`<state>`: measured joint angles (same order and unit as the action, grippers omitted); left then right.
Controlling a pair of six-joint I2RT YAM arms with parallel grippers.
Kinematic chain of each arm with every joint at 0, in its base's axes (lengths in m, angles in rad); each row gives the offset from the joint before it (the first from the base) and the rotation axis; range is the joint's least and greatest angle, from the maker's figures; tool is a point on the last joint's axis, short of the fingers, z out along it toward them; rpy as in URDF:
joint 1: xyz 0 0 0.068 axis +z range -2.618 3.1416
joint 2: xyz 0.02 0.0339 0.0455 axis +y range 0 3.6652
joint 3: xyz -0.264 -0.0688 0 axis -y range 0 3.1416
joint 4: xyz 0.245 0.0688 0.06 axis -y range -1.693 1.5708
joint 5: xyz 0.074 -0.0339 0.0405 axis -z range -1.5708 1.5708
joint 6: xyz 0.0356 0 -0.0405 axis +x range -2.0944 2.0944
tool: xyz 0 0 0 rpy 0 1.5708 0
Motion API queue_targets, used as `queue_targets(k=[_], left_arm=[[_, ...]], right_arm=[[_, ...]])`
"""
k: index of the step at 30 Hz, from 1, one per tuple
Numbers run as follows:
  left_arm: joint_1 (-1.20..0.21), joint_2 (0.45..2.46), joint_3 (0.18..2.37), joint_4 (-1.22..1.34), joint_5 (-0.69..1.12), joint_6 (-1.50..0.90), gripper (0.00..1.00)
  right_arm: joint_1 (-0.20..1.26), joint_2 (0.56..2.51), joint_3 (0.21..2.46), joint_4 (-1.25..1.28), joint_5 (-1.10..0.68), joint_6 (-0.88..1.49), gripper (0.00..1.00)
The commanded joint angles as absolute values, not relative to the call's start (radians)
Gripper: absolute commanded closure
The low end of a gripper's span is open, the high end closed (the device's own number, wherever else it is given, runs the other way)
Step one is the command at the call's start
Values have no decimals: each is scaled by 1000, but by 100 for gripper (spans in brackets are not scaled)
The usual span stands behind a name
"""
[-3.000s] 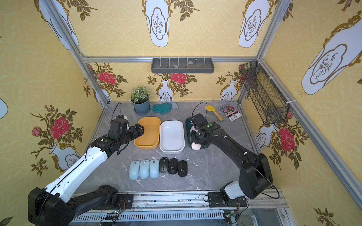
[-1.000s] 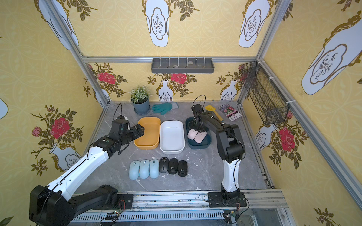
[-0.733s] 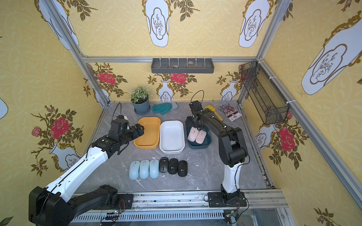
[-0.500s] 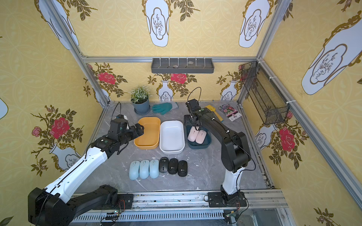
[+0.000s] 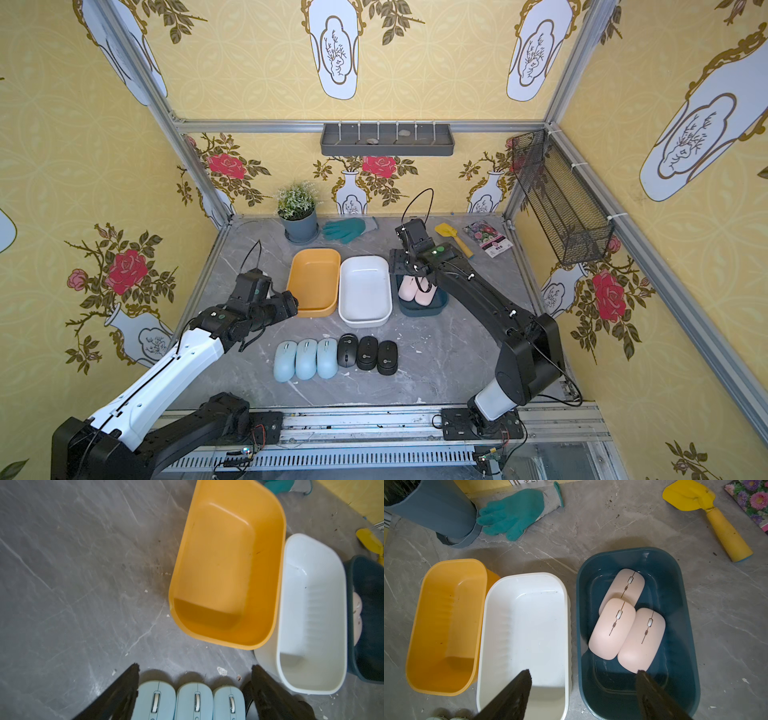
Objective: Place the mice by color into the storage box
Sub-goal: Pick up the mouse from the center of the board.
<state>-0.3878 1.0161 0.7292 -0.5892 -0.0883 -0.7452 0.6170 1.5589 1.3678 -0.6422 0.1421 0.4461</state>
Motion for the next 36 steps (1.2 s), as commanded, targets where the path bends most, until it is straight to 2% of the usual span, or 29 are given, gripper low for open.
queue_targets(k=[1, 13, 36], left_arm=[[-401, 1003, 692, -666, -49, -802, 18], [-620, 1045, 540, -777, -92, -1096, 23], [-624, 1067, 465, -718, -119, -1108, 22]], right_arm=[[618, 1577, 1371, -616, 136, 463, 18], [622, 1612, 1338, -597, 98, 470, 18], [622, 1679, 1363, -607, 75, 472, 18]])
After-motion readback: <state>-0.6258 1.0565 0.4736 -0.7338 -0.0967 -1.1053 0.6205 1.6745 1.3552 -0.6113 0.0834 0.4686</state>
